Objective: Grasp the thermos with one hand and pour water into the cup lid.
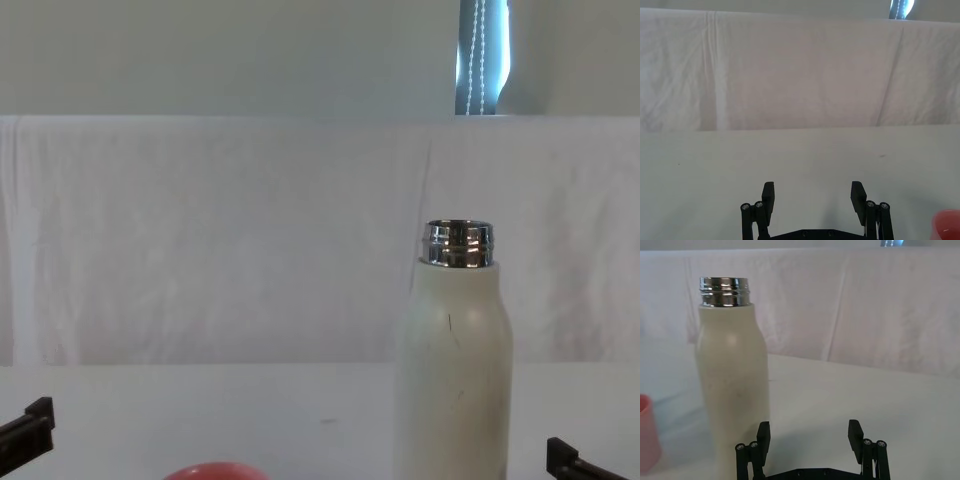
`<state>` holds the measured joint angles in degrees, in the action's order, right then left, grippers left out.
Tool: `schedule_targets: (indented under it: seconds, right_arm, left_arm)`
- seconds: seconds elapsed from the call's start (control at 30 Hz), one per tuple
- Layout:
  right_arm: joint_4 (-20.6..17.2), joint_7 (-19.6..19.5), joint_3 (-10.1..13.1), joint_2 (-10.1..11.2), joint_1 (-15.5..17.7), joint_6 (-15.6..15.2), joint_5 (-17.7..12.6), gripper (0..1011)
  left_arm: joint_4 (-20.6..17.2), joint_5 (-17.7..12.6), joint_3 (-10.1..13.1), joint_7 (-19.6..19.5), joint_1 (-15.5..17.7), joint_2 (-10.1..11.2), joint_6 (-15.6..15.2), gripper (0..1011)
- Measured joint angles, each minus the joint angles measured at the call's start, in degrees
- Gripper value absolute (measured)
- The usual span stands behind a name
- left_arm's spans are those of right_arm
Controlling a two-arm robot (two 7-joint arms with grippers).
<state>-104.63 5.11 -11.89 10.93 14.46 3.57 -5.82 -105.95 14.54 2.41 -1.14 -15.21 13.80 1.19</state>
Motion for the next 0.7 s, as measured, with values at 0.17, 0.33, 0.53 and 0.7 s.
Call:
schedule_targets:
  seconds: [0.17,0.33,0.53,0.7]
  right_arm:
    - [-0.5,1.78,0.28,-0.04,0.87,0.98,-0.31,1004]
    - [-0.94,3.49,0.39,-0.19,1.6,2.01,-0.65,1004]
    - [-1.11,4.67,0.23,-0.33,2.07,2.88,-0.77,1004]
    - [-1.13,5.07,-0.02,-0.5,2.18,3.16,-0.75,1004]
  left_arm:
    - [0.0,0.0,0.0,0.0,0.0,0.0,0.0,1001]
    - [0.0,0.0,0.0,0.0,0.0,0.0,0.0,1001]
    - [0.0,0.0,0.0,0.0,0.0,0.0,0.0,1001]
    - [0.0,0.0,0.0,0.0,0.0,0.0,0.0,1001]
